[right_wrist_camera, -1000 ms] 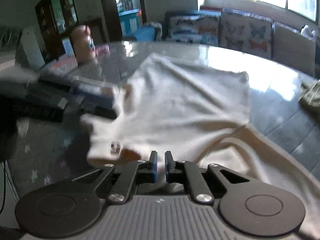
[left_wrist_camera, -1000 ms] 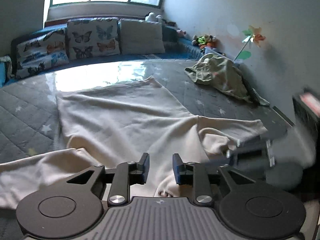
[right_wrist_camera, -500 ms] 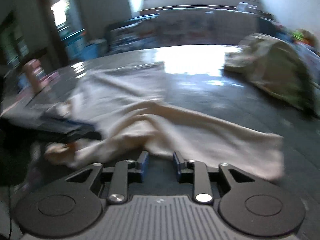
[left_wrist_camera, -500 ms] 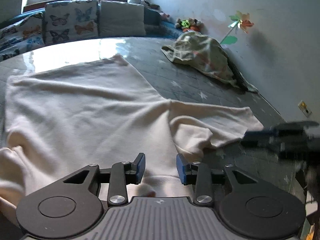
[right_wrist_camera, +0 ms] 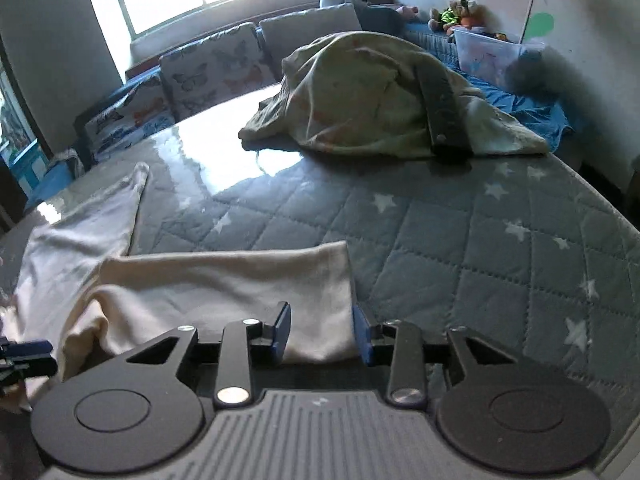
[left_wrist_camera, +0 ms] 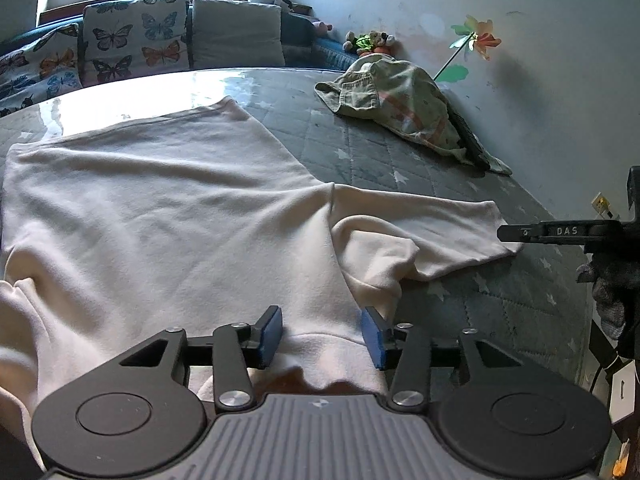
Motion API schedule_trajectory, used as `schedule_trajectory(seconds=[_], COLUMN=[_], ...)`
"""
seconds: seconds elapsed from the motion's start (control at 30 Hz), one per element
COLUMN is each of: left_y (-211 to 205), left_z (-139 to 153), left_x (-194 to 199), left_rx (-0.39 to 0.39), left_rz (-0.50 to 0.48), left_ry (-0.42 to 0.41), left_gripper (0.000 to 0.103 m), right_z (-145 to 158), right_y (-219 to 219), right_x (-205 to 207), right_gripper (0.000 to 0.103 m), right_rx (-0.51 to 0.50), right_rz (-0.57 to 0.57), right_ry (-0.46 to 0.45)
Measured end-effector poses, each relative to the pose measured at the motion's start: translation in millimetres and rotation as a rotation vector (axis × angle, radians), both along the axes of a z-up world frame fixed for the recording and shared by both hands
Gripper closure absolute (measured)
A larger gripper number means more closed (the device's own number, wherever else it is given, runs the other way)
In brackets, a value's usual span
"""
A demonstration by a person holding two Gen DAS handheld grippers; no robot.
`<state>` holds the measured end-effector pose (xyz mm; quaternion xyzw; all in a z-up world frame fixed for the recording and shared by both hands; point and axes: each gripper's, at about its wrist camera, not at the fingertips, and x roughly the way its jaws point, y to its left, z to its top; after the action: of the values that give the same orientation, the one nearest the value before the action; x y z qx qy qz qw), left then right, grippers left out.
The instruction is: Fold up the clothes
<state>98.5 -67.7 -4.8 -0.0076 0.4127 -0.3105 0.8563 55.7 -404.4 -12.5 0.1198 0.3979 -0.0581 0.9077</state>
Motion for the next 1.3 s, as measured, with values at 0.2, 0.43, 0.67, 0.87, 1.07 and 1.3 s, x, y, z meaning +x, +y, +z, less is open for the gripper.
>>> schedule_trajectory(seconds=[0.2, 0.43, 0.67, 0.87, 1.07, 1.3], left_y=[-0.7, -3.4, -5.5, -10.9, -33.1, -49.7], left_z=[-0.4, -0.7, 0.0, 15.9, 19.9, 5.5], left_x=[-0.9, -3.6, -6.1, -10.4, -11.0, -9.0], left_rx=[0.004, 0.017, 0.037, 0.029, 0.011, 0.0], left_rz=[-0.015, -0.046, -0.077, -0.105, -0.168, -0.23], left_ry=[-0.005, -0.017, -0.029, -0.071, -0.092, -0.044], left_gripper=[0.052, 0.044, 0.043, 0.043, 0.044, 0.044], right_z=[9.0, 36.9, 5.1, 16.6, 12.5, -6.9], right_y=[7.5, 9.8, -7.7, -18.4, -2.9, 8.9], right_x=[13.1, 50.1, 81.4, 75.9, 94.9, 116.5], right_gripper=[0.1, 0.1, 0.097, 0.093, 0.092, 0.09], right_rx=[-0.164, -0.393, -0.363, -0.25, -0.116, -0.112], right_rz=[0.025, 0.066, 0.03, 0.005, 0.092, 0.095], right_ry=[-0.015, -0.11, -0.043, -0.082, -0.054, -0.013])
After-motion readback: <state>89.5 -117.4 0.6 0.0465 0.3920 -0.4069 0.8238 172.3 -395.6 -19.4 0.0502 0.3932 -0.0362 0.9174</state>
